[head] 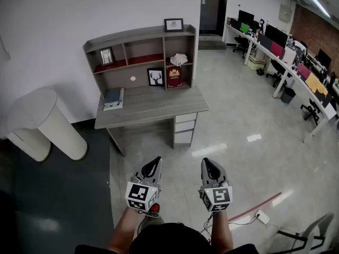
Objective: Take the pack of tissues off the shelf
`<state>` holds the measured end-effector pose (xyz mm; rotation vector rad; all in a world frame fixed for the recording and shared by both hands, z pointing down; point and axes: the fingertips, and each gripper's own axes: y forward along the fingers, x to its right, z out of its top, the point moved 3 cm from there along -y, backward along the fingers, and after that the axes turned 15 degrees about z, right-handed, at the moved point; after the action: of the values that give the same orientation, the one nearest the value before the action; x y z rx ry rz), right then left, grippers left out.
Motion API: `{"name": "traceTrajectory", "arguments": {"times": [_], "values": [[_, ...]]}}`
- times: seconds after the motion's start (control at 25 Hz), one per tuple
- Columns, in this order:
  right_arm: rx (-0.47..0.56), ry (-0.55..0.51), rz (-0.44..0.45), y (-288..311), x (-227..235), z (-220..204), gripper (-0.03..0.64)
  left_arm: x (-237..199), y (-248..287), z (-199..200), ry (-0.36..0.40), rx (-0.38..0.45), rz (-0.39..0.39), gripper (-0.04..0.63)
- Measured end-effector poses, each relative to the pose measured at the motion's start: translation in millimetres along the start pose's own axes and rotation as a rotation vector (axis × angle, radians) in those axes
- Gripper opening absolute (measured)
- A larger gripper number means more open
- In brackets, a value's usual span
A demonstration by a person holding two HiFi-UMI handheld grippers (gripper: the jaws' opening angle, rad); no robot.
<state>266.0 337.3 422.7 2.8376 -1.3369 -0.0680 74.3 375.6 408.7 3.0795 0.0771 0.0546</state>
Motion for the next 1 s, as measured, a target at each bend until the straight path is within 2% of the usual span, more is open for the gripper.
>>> {"name": "traceTrajectory", "arguments": {"times": [0.6, 1.0], "values": [[0.005, 0.006, 0.013, -10, 13, -2, 0.029, 19, 0, -4, 0.001, -0.026, 0.024, 0.008], [-0.014, 0.028, 0.029, -1, 36, -14, 0.029, 26, 29, -7, 0.01, -0.05, 0.029, 0.008]]}}
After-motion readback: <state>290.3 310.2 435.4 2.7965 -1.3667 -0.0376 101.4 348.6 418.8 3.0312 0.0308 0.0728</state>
